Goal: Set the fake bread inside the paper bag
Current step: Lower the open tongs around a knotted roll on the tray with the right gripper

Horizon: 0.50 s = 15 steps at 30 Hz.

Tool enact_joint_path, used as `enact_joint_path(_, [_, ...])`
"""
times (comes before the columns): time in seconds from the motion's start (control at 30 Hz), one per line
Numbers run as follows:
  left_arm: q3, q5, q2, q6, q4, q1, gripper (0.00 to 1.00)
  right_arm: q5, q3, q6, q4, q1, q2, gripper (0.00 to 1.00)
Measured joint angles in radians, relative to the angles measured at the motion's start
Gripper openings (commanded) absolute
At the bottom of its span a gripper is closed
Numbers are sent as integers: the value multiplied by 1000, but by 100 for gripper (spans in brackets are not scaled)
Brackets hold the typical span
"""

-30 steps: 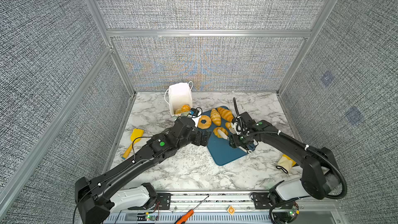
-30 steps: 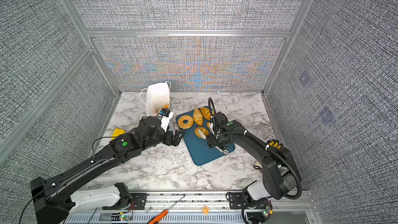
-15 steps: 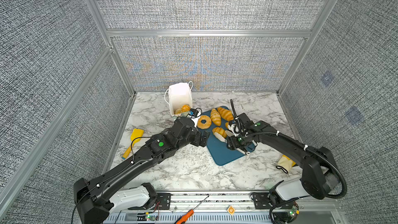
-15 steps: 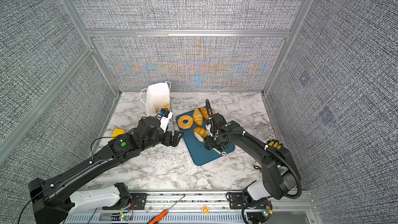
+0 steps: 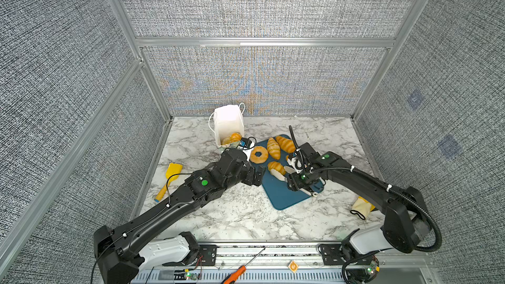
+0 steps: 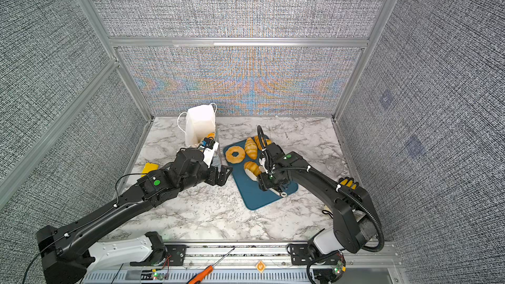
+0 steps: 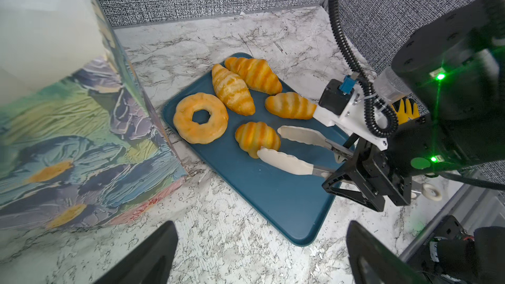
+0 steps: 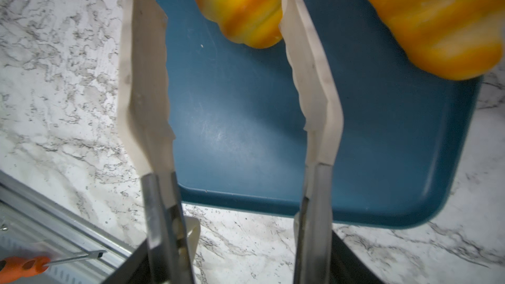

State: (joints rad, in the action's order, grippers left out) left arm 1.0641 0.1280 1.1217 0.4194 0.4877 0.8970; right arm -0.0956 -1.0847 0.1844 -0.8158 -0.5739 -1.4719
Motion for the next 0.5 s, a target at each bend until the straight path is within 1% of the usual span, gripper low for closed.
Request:
enact_joint_path(0.23, [8, 0, 3, 0, 1, 0, 98, 66, -2, -27, -17, -3, -10, 76])
enact_joint_path(0.5, [11, 1, 6, 0, 2, 0, 98, 73, -30, -90, -14, -35, -73, 76])
